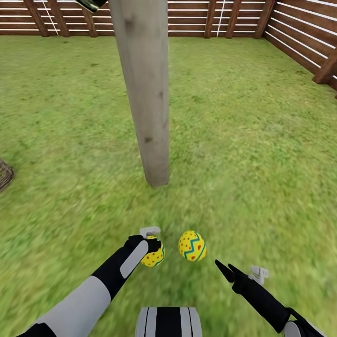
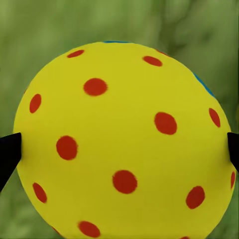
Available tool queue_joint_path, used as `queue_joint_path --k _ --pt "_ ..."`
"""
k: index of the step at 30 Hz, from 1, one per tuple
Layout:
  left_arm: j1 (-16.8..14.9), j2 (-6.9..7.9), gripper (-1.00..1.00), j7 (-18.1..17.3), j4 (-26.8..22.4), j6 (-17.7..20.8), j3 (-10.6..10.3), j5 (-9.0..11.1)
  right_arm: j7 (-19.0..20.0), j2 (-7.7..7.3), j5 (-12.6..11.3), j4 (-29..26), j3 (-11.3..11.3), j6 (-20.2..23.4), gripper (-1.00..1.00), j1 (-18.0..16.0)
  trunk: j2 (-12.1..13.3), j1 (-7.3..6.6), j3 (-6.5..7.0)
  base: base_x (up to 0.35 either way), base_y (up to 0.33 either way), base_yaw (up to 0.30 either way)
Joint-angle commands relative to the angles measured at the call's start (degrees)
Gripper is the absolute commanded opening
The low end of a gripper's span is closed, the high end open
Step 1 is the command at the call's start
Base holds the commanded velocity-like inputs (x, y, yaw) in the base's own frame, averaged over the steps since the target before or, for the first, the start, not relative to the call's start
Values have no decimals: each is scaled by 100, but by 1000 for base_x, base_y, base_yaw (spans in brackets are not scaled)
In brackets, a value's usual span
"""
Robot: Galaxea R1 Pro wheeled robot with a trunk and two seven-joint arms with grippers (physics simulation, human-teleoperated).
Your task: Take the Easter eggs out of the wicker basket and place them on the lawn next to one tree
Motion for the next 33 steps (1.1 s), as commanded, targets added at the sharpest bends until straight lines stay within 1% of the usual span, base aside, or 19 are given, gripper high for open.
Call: queue_joint_path --k 1,9,12,15,21,29,31,33 --pt "-2 2 -100 60 -10 0 -18 57 8 4 -34 -4 -10 41 100 -1 -1 1 -3 82 0 0" --pt "1 5 -100 60 -42 -6 -15 57 16 4 -36 -4 -25 31 100 6 -1 1 -3 13 0 0" --pt "2 8 -100 60 -76 -6 -25 57 62 -9 -88 -4 -87 19 100 25 -5 8 -70 0 0 0" --pt "2 9 -100 60 -84 -6 -41 57 74 -19 -108 -4 -103 16 100 32 -5 8 -70 0 0 0" --pt "2 9 -100 60 -86 -7 -45 57 78 -22 -113 -4 -105 20 100 34 -13 24 -203 0 0 0" --pt "2 9 -100 60 -93 -7 -45 57 78 -22 -113 -4 -100 23 100 34 -13 24 -203 0 0 0" --pt "2 9 -100 60 -94 -7 -45 57 78 -22 -113 -4 -99 23 100 34 -16 29 -247 0 0 0" --pt "2 9 -100 60 -94 -7 -45 57 78 -22 -113 -4 -98 23 100 34 -16 29 -247 0 0 0"
